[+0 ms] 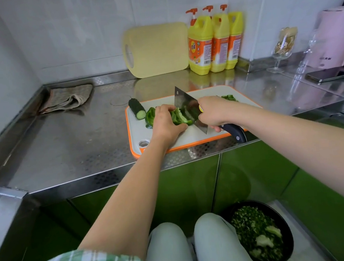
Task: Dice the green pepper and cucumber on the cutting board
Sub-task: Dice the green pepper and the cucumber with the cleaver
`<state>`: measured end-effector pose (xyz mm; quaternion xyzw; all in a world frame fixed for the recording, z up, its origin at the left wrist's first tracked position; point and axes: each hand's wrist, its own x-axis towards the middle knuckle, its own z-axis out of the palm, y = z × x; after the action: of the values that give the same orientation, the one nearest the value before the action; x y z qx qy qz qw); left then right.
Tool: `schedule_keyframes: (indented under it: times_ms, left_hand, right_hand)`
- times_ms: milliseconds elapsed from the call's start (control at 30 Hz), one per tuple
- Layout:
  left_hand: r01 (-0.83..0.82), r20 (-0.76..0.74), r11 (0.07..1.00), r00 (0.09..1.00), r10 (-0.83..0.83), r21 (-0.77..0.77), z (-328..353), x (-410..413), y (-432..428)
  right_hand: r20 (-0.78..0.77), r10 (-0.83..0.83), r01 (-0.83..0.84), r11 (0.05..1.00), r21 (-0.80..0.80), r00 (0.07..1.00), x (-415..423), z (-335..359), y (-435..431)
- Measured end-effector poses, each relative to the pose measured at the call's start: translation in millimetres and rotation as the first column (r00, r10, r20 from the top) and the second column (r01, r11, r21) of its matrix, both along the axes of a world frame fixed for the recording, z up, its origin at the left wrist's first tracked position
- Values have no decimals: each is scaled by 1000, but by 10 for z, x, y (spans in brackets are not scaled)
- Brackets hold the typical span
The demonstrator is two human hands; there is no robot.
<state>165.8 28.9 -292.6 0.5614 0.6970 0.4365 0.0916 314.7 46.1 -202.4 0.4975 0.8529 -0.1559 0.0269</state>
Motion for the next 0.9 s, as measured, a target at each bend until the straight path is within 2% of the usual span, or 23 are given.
schedule_keyframes:
  times_ms: [533,633,733,900]
  left_hand:
    - [-17,31,1000,999,17,-22,-2,-10,15]
    - [-18,38,1000,999,19,-20,1,-8,12]
    - [-14,41,1000,999,14,-13,5,-3,-1]
    - [-10,33,1000,999,11,-14,8,10,-28]
  right_hand:
    - [36,17,-18,1000,12,999,-122,-11,46]
    - [-9,43,-43,998,41,999,-203,-62,88]
    - [6,1,-1,1000,30,1000,-226,-89,109]
    - [-70,-72,73,997,17,995,-201,-191,212]
